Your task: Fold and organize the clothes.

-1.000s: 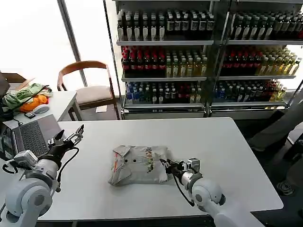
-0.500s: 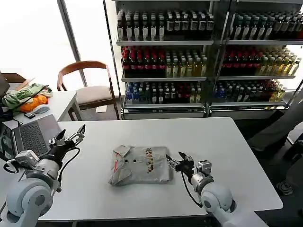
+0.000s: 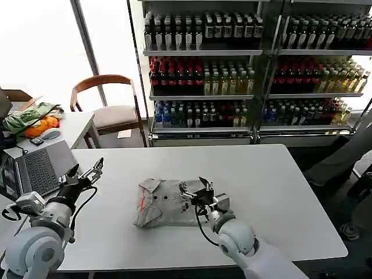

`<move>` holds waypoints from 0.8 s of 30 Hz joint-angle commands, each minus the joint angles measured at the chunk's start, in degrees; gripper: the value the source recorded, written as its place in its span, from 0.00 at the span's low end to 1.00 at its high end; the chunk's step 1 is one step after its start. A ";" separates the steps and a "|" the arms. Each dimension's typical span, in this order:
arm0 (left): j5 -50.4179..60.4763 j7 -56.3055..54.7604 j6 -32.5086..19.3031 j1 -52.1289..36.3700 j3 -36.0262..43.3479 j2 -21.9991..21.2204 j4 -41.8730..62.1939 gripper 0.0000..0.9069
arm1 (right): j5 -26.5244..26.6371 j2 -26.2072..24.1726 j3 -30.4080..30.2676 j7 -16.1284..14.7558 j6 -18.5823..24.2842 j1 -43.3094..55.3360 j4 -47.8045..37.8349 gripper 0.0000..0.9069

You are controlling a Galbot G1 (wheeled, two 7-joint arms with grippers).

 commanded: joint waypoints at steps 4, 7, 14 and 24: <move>0.09 0.10 -0.03 2.69 -2.60 -0.41 -0.92 1.00 | -7.08 6.45 -7.87 5.87 -10.12 5.49 -10.07 1.00; 0.07 0.13 -0.05 2.53 -2.50 -0.51 -0.90 1.00 | -7.28 6.42 -7.79 6.24 -11.17 5.54 -9.68 1.00; -0.05 0.13 -0.05 2.03 -2.18 -0.56 -0.77 1.00 | -7.16 6.37 -6.60 6.92 -11.31 5.33 -7.06 1.00; 0.48 1.72 -1.35 4.49 -3.76 -0.69 -2.34 1.00 | -7.65 0.43 1.06 0.44 11.09 -1.62 1.47 1.00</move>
